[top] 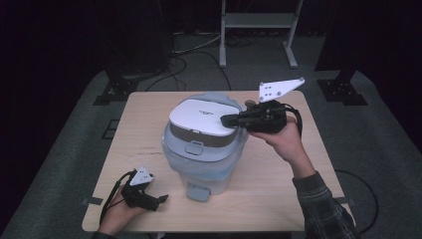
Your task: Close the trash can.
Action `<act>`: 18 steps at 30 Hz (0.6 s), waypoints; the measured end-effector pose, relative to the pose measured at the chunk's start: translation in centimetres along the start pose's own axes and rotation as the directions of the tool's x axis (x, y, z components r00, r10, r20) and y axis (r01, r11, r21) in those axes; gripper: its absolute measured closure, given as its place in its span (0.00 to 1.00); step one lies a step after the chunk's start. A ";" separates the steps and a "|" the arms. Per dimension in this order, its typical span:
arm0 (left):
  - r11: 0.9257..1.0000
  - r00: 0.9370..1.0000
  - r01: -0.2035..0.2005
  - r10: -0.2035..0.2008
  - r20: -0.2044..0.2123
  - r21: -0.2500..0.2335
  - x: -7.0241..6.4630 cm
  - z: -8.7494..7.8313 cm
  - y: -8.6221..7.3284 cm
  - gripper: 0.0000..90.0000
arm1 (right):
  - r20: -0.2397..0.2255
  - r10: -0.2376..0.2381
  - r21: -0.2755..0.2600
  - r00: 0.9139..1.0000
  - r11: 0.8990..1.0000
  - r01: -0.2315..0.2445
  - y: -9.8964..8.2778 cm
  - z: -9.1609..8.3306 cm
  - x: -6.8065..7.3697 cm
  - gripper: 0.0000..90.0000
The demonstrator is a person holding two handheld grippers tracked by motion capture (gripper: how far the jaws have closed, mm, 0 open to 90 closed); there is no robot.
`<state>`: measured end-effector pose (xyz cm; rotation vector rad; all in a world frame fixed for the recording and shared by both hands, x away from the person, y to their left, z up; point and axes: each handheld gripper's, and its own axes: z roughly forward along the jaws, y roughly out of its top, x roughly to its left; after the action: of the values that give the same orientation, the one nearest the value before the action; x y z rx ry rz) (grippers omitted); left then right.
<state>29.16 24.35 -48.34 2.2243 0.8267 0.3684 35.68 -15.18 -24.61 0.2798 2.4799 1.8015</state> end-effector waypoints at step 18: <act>1.000 1.000 0.000 0.000 0.000 0.000 0.0 0.0 0.0 0.02 | -0.040 -0.026 0.147 0.999 0.989 0.031 0.9 3.8 1.5 1.00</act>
<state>29.16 24.35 -48.34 2.2241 0.8270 0.3682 34.88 -11.03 -24.88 0.2183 2.6341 1.6308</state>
